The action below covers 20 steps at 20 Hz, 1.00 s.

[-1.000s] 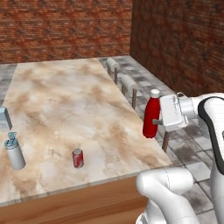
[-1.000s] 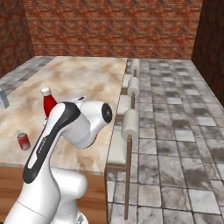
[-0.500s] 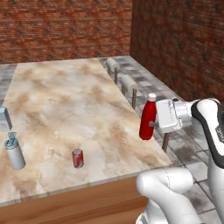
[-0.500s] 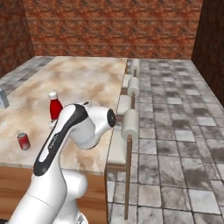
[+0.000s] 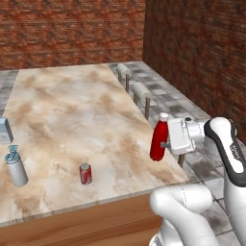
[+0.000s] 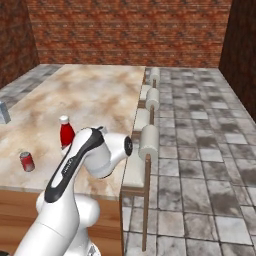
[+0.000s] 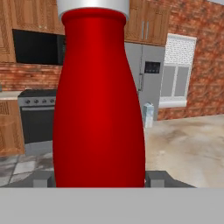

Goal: Move the drinks to the dining counter.

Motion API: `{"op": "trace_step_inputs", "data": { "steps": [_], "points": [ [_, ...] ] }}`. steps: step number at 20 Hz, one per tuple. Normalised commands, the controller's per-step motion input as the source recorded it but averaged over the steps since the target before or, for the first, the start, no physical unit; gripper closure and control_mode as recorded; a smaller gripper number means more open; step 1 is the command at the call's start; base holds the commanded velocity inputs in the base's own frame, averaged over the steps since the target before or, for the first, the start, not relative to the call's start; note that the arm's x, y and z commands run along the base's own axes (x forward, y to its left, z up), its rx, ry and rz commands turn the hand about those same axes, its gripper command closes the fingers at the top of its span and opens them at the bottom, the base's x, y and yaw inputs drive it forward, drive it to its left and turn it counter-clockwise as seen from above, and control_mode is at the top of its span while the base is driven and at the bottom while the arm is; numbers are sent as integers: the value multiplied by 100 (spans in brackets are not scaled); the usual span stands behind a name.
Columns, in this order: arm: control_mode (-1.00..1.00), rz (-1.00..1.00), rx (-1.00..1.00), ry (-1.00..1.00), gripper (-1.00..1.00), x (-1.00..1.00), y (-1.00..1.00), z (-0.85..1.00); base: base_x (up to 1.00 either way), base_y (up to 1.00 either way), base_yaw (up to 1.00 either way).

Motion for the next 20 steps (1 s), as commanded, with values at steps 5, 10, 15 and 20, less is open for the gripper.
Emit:
{"op": "trace_step_inputs", "data": {
  "steps": [5, 10, 15, 20],
  "points": [
    [-100, 0, -5, -9, 100, 0, 0, -23, 0, 0, 0],
    [-100, 0, -2, -8, 100, 0, 0, -19, 0, 0, 0],
    [-100, 0, 0, -1, 100, 6, 0, -27, 0, 0, 0],
    [-100, 0, 0, 0, 100, 13, 0, -22, 0, 0, 0]
  ]
}}
